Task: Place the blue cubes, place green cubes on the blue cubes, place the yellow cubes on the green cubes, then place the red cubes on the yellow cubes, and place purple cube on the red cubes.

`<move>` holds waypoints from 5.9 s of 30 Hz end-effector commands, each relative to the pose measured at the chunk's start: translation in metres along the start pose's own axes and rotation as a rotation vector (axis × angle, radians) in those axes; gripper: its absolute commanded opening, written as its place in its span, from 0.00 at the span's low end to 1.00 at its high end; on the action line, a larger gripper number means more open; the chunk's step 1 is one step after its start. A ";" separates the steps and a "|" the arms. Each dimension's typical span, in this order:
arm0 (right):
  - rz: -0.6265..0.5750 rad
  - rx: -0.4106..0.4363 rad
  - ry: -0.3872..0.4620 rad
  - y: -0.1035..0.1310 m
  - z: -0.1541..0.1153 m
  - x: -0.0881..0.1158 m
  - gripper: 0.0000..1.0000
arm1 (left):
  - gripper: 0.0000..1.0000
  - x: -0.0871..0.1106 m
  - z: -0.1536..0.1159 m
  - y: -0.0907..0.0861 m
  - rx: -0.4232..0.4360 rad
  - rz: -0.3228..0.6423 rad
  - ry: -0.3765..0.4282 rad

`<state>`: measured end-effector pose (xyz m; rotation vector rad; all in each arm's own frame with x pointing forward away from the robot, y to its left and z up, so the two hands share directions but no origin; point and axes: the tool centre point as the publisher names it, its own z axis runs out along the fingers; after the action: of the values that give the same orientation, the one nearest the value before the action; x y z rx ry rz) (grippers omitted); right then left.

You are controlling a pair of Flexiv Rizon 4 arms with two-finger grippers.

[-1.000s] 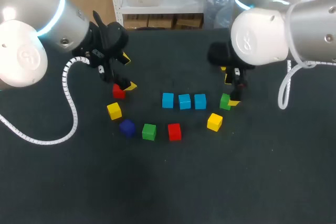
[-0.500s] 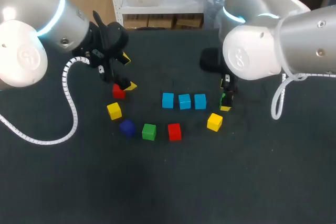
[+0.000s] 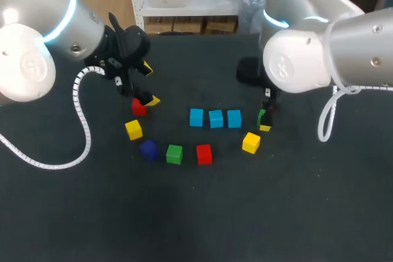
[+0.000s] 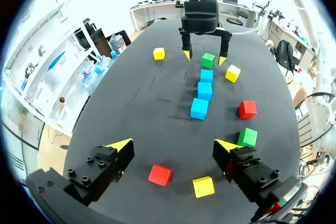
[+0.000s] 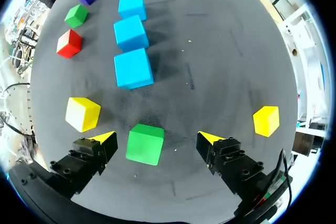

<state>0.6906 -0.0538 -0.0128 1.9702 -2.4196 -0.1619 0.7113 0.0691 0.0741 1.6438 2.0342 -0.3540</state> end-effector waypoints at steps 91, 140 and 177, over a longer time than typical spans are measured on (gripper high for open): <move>-0.252 0.010 0.013 0.022 -0.024 -0.089 0.00 | 1.00 0.002 0.000 0.000 0.001 0.004 -0.007; -0.259 0.001 0.029 0.026 -0.019 -0.090 0.06 | 1.00 0.002 0.000 0.000 0.001 0.004 -0.007; -0.244 0.003 0.022 0.025 -0.019 -0.086 0.14 | 1.00 0.002 0.000 0.000 0.001 0.004 -0.007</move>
<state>0.6864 0.0348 0.0138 2.2485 -2.1571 -0.1369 0.7113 0.0691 0.0742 1.6438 2.0342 -0.3540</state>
